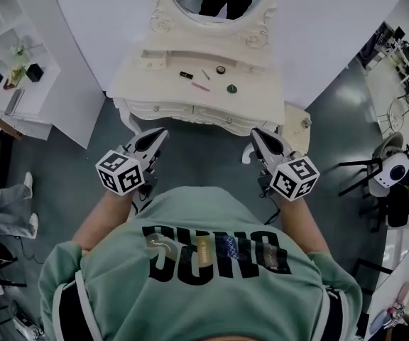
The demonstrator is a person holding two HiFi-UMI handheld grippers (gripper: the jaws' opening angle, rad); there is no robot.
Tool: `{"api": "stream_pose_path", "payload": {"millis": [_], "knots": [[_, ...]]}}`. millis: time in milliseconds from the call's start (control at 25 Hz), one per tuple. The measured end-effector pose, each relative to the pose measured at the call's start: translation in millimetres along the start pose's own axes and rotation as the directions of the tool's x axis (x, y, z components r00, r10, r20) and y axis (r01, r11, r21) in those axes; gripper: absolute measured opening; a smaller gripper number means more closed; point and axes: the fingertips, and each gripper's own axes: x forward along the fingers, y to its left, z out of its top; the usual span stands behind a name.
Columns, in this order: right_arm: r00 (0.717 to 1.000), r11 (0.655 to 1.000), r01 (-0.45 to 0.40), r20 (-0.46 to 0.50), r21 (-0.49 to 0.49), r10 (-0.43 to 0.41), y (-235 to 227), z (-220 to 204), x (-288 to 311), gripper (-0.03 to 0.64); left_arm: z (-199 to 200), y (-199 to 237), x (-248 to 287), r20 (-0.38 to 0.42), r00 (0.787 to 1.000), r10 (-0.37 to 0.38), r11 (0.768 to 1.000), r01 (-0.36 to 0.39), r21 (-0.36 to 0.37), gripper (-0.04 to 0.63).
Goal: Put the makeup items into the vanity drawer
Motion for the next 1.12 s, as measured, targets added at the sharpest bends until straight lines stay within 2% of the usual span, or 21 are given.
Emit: {"api": "stream_pose_path", "payload": {"millis": [160,320,440,600,720,880,1120], "knots": [[1.000,1.000,-0.008,0.005,0.008,0.008,-16,-3,4,0.009,-2,2,19,-0.020,1.000,-0.005,1.000,0.005,0.002,0.005],[1.000,0.999,-0.005,-0.008,0.035,0.005,-29,-12,30,0.009,1,30,32,-0.033,0.999,-0.010,1.000,0.010,-0.007,0.005],[1.000,0.999,0.000,-0.008,0.041,0.001,-44,-13,67,0.009,7,69,53,-0.037,0.999,-0.025,0.999,0.024,-0.025,0.005],[0.999,0.999,0.035,0.002,0.034,-0.035,-65,-9,134,0.009,20,134,94,-0.053,0.994,-0.092,0.996,0.090,-0.028,0.005],[0.999,0.998,0.054,0.008,0.028,-0.054,-79,3,191,0.009,45,182,130,-0.069,0.986,-0.154,0.988,0.154,-0.012,0.005],[0.994,0.994,0.103,0.031,0.025,-0.104,-102,29,253,0.009,89,230,176,-0.101,0.964,-0.246,0.968,0.249,0.018,0.005],[0.992,0.991,0.130,-0.006,0.025,-0.130,-140,40,301,0.009,119,286,220,-0.111,0.963,-0.244,0.969,0.248,0.023,0.004]]}}
